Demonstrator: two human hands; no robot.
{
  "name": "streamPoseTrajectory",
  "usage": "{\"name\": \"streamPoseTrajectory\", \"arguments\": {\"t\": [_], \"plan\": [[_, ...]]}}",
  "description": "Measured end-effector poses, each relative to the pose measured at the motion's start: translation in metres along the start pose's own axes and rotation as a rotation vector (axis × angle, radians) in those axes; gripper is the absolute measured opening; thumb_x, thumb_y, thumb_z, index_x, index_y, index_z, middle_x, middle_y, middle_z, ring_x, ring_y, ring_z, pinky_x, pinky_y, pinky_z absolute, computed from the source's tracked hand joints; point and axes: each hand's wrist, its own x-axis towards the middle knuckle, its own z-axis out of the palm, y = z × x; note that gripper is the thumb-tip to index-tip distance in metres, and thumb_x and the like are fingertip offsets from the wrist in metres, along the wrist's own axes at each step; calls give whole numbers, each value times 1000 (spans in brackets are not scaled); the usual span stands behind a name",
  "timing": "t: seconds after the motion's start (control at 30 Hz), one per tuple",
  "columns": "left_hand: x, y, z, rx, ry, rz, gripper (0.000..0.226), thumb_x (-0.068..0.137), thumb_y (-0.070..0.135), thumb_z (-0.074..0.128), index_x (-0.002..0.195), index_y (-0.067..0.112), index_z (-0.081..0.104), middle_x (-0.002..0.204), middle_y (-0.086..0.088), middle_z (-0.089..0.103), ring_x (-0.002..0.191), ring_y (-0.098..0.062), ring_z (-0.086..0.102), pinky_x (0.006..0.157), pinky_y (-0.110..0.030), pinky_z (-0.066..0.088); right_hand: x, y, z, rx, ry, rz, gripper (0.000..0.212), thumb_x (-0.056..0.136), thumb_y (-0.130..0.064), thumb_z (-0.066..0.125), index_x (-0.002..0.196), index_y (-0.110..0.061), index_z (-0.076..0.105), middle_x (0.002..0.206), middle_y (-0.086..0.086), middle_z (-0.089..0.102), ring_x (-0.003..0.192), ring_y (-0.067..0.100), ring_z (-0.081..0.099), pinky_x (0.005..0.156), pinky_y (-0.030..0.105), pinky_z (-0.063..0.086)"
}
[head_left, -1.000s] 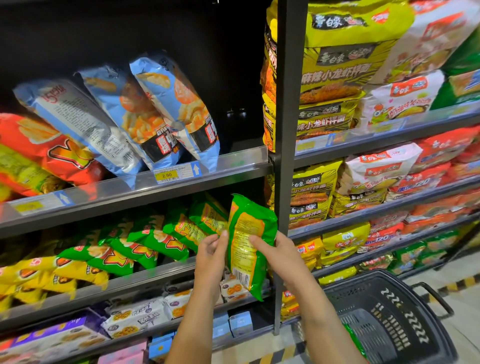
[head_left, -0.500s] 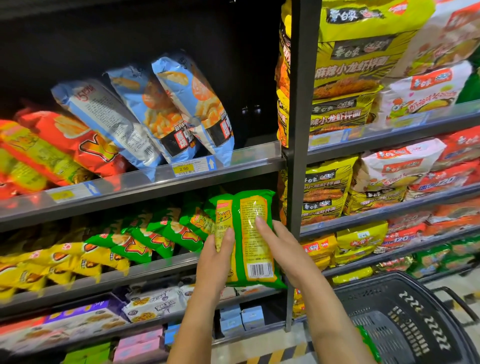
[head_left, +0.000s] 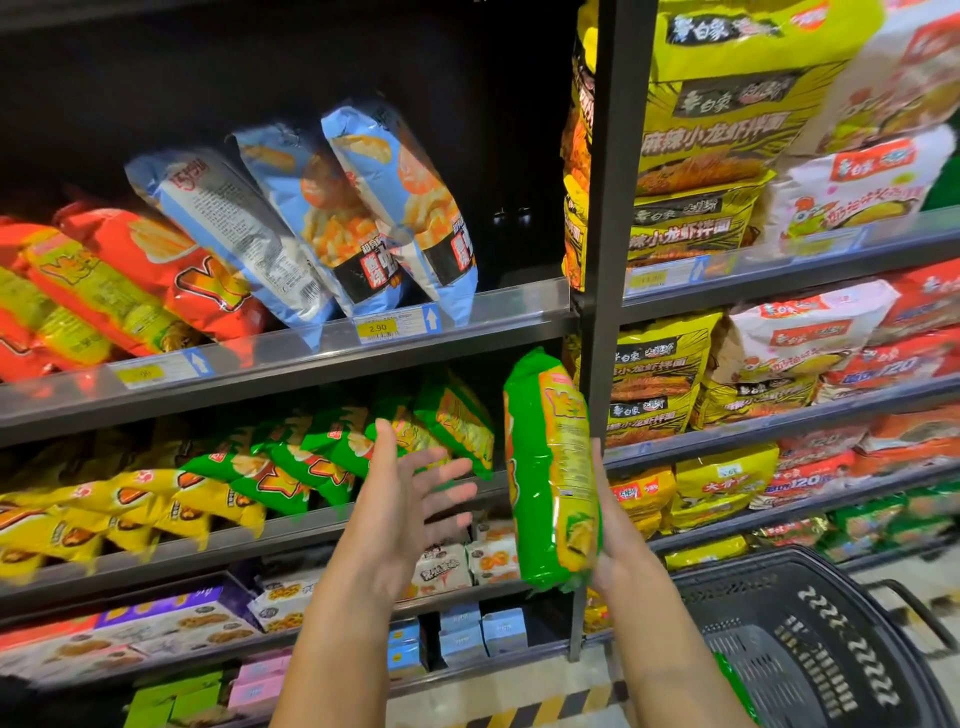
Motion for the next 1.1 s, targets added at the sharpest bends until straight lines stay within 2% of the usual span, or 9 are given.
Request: {"name": "streamPoseTrajectory", "arguments": {"t": [0.03,0.17,0.33,0.47,0.53,0.73,0.9,1.03,1.1], "plan": [[-2,3,0,-6,-21,0,85,94,84,23,133,18,60,119,-9,79,112,-30,75,98,-55,58,0,1,-1,22,-16,-7,87,44,-68,94,108,-11,84,105,18,80,88,28,80,67,40,65],[-11,8,7,22,-49,45,80,97,80,26,134,17,60,118,-6,79,106,-27,77,94,-50,59,3,3,3,-80,19,-4,77,82,-67,54,134,-12,66,122,19,76,105,31,77,84,45,63],[-27,13,22,182,-126,104,64,102,75,29,125,30,68,119,2,77,107,-18,75,100,-47,56,1,0,22,-462,22,-115,55,95,-56,52,135,-21,65,121,5,78,112,22,75,99,46,59],[-14,-2,22,376,13,140,101,77,102,25,154,39,47,154,7,53,142,-27,52,116,-56,41,-1,0,42,-701,24,-190,52,95,-66,51,133,-33,64,117,-12,78,110,8,74,102,41,57],[2,-17,14,362,85,126,109,69,108,24,150,40,51,153,6,56,140,-28,54,116,-58,41,-3,-4,43,-739,-8,-149,60,94,-78,39,131,-39,65,120,-12,77,115,8,72,104,41,54],[-23,-18,1,-153,-99,-95,69,101,71,37,123,17,74,116,-16,79,95,-30,80,76,-43,64,-12,-29,28,-410,-179,-35,96,85,-85,26,142,-12,55,122,22,73,84,36,76,65,43,62],[-19,-22,-5,-221,-122,-15,74,98,73,39,130,14,71,118,-17,77,98,-30,79,82,-45,60,-13,-28,32,-409,-211,-78,94,86,-82,27,140,-11,56,124,19,74,81,33,76,61,40,61],[-24,-15,-3,34,-8,145,70,89,84,42,125,33,73,118,-5,79,110,-28,76,103,-53,55,-7,-18,32,-632,-193,-105,89,81,-89,49,145,-28,55,133,4,72,115,27,71,97,49,57],[-22,-16,-2,156,-1,245,76,80,96,45,129,43,68,125,6,76,118,-22,72,107,-56,52,-8,-13,32,-730,-202,-139,79,84,-75,67,147,-29,53,134,-2,72,124,20,69,111,54,50]]}}
